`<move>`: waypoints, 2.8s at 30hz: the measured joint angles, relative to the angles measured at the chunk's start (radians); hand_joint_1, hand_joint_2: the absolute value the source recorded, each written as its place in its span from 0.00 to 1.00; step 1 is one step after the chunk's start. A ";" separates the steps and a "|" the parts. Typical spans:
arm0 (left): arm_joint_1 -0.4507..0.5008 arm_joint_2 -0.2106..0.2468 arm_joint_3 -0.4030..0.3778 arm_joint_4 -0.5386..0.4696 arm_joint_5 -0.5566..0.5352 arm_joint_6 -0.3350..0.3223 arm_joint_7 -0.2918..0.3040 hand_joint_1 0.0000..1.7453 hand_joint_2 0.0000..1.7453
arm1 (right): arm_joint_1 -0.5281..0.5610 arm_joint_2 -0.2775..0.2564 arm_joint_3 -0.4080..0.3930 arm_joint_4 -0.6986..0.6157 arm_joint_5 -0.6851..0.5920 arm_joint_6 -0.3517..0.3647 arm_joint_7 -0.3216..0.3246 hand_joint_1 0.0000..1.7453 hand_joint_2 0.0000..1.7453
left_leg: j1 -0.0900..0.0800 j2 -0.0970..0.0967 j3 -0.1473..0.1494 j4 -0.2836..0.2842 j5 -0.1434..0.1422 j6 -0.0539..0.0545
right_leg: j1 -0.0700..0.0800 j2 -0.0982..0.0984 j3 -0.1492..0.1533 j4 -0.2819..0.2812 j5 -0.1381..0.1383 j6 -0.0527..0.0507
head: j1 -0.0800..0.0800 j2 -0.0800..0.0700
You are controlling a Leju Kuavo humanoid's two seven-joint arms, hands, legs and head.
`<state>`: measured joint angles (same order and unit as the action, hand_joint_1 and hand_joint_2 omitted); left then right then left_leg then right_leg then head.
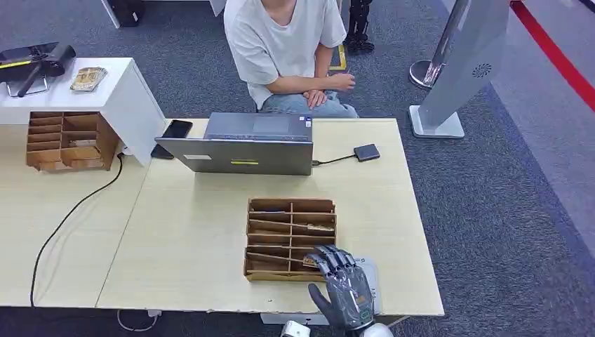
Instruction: Pass the card to the sensor for recognition and then transmit it.
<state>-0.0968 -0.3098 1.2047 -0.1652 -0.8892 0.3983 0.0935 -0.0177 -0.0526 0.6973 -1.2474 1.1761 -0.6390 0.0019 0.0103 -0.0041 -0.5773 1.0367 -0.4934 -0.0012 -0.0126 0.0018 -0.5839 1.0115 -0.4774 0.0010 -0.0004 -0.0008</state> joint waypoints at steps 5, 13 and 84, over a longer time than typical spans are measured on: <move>0.000 0.000 0.000 0.000 0.000 0.000 0.000 0.00 0.00 | 0.000 0.000 0.000 0.001 0.000 0.000 -0.001 0.30 1.00 | 0.000 0.000 0.000 0.000 0.000 0.000 | 0.000 0.000 0.000 0.000 0.000 0.000 | 0.000 0.000; 0.000 0.000 0.000 0.000 0.000 -0.002 0.000 0.00 0.00 | -0.004 0.003 -0.002 0.005 0.000 0.006 -0.001 0.31 1.00 | 0.000 0.000 0.000 0.000 0.000 0.000 | 0.000 0.000 0.000 0.000 0.000 0.000 | 0.000 0.000; 0.000 0.003 0.000 0.000 0.006 -0.010 -0.009 0.00 0.00 | -0.041 0.047 -0.056 0.070 -0.006 0.001 -0.050 0.94 1.00 | 0.000 0.000 0.000 0.000 0.000 0.000 | 0.000 0.000 0.000 0.000 0.000 0.000 | 0.000 0.000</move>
<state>-0.0965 -0.3071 1.2047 -0.1652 -0.8827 0.3883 0.0843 -0.0585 -0.0053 0.6409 -1.1772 1.1704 -0.6379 -0.0485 0.0104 -0.0041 -0.5771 1.0367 -0.4933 -0.0012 -0.0126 0.0019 -0.5839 1.0115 -0.4774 0.0010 -0.0004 -0.0008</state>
